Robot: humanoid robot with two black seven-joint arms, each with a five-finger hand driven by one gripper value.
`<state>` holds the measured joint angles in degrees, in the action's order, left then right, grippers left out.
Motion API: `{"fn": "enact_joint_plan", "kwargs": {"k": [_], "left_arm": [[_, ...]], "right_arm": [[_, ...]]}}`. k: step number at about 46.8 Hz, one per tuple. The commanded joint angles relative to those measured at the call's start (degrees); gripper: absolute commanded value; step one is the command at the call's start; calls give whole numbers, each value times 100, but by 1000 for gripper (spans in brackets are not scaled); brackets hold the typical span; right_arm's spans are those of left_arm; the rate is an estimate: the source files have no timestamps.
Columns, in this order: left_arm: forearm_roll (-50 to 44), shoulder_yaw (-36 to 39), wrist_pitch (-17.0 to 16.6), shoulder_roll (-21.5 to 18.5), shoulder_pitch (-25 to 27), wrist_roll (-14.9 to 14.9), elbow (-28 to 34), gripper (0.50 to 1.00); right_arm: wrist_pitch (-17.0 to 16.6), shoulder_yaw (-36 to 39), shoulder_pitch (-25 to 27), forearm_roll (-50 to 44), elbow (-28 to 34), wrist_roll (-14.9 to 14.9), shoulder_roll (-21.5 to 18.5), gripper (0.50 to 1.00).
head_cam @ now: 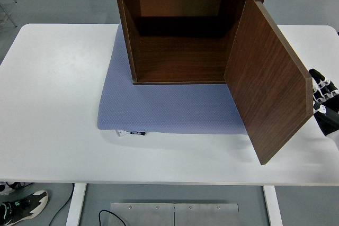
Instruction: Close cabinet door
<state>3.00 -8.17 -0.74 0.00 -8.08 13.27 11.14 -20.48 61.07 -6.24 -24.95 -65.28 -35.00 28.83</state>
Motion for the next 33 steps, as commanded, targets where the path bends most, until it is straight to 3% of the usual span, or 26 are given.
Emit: {"fn": "enact_joint_plan", "kwargs": {"k": [1,33], "left_arm": [[-1,0,-5,0,0,0,2,1000],[-18,-9,-58,0,-71,0,-6,1000]], "right_arm": [[0,1,0,-1,-2,0,27,1000],[-17,1,-211,-1,-2,0,132,1000]]}}
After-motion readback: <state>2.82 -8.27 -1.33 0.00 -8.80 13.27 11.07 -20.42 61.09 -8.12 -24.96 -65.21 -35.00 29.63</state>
